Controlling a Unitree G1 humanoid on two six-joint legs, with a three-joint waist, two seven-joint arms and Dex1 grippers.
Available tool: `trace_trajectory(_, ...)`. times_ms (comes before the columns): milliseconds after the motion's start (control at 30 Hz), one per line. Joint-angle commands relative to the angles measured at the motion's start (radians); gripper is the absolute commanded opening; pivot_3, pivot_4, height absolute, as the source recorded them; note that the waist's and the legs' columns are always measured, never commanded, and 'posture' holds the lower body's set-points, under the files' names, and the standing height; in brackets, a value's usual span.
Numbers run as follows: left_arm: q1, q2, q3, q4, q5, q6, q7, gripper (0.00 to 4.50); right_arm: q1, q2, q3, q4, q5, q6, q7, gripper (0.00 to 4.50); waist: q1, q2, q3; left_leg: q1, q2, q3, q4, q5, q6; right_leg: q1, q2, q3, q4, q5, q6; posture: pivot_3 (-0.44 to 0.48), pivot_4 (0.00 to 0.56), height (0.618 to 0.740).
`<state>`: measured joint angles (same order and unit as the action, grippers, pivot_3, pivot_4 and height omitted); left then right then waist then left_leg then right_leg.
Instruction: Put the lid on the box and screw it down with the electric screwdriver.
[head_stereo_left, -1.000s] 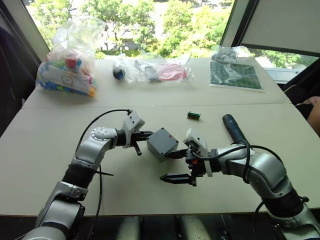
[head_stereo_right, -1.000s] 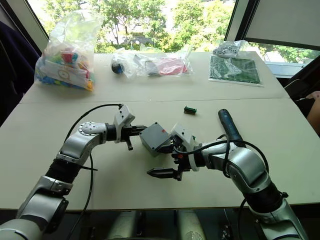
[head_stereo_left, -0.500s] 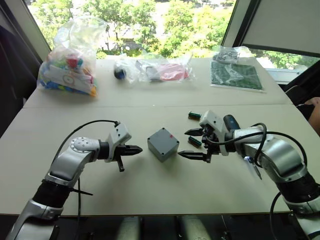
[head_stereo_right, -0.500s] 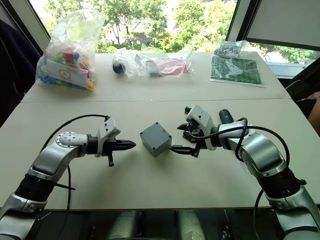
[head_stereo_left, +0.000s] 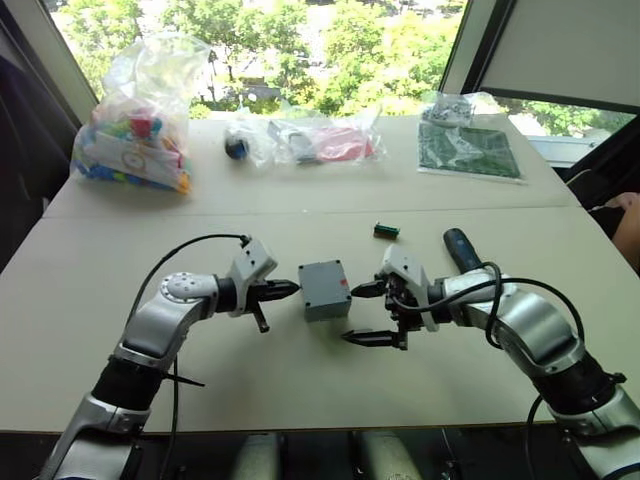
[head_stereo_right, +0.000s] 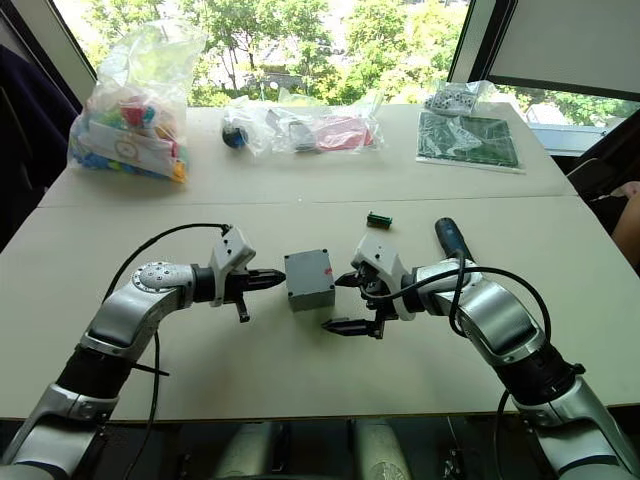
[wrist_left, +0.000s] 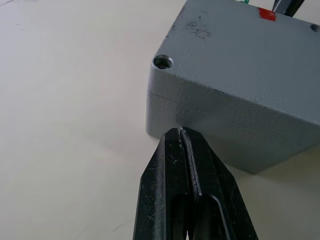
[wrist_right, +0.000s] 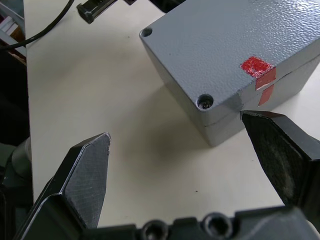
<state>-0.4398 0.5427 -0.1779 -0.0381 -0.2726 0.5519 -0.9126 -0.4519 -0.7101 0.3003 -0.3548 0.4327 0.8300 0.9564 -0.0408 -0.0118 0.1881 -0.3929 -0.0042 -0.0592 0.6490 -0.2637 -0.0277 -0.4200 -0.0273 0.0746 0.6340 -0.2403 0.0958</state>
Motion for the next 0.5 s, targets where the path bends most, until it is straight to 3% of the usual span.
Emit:
trace_trajectory(33, -0.02, -0.008, 0.008, -0.004, 0.0, -0.038, -0.006, 0.0, 0.001, 0.01, -0.025, -0.043, 0.015, 0.004, -0.011, 4.47, -0.001, 0.0, 0.0, 0.0, 0.0, 0.0, 0.0, 0.0, 0.0, 0.0, 0.0, 0.0, 0.0, 0.0, 0.0, 0.0, 0.15, 0.74)
trace_trajectory(367, -0.016, 0.0, 0.021, -0.013, -0.004, -0.041, -0.011, 0.0, -0.008, -0.026, -0.074, -0.026, 0.011, 0.002, -0.016, 4.47, 0.001, 0.0, 0.0, 0.0, 0.0, 0.0, 0.0, 0.0, 0.0, 0.0, 0.0, 0.0, 0.0, 0.0, 0.0, 0.0, 0.15, 0.74)
trace_trajectory(500, -0.02, 0.069, 0.106, -0.042, -0.072, 0.029, -0.044, 0.0, -0.157, -0.015, -0.292, 0.161, 0.1, -0.004, -0.023, 4.47, -0.005, 0.0, 0.001, 0.0, 0.0, 0.001, 0.0, 0.0, 0.0, 0.0, 0.0, 0.0, 0.0, 0.0, 0.0, 0.0, 0.15, 0.74)
